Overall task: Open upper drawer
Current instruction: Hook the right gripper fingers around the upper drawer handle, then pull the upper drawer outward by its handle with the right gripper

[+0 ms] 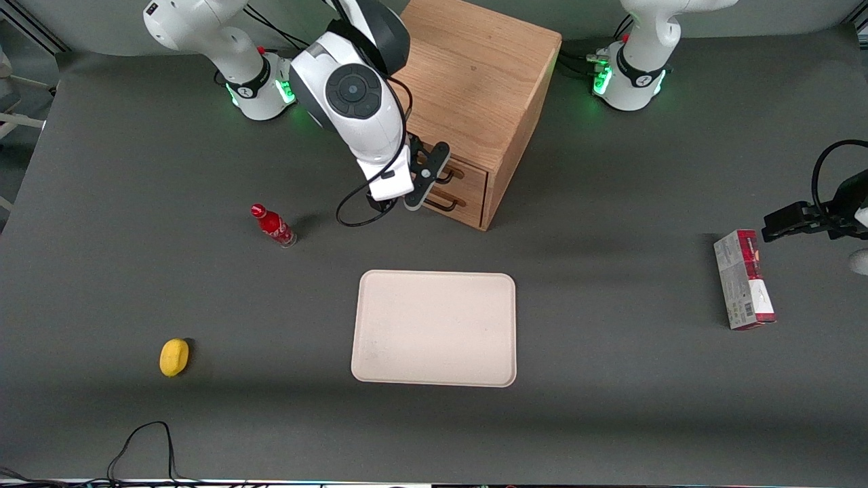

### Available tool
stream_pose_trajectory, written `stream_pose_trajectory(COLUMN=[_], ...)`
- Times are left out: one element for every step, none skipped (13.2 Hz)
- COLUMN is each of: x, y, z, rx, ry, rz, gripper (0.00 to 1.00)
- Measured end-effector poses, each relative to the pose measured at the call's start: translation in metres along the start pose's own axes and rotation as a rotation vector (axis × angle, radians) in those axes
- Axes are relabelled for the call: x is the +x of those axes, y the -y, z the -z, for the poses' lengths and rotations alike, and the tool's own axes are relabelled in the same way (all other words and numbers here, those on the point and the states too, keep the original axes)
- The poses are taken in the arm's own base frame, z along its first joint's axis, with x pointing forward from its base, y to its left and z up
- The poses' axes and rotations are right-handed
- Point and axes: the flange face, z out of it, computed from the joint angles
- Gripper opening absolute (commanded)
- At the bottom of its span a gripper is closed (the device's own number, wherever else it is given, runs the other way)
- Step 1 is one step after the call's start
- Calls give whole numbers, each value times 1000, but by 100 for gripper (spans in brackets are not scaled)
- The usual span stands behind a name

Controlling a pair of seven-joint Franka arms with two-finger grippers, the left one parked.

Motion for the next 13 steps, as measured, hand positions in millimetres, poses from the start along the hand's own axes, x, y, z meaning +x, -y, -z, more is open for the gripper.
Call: stream_pose_trajectory(x=[-1, -1, 0, 0, 0, 0, 0, 0, 0, 0, 0, -1, -2], y=[0, -1, -1, -1, -2, -2, -3, -5, -8, -13, -20, -29, -39], z=[-4, -6, -8, -8, -9, -10, -10, -10, -11, -11, -11, -10, -9], rx=[1, 1, 1, 0, 0, -2, -6, -14, -22, -27, -30, -32, -33], ry=[4, 6, 6, 5, 4, 4, 5, 6, 6, 3, -2, -5, -9], rz=[2, 8, 13, 15, 15, 15, 15, 16, 14, 8, -2, -15, -29], gripper=[100, 100, 100, 100, 100, 100, 100, 100, 100, 100, 100, 100, 100])
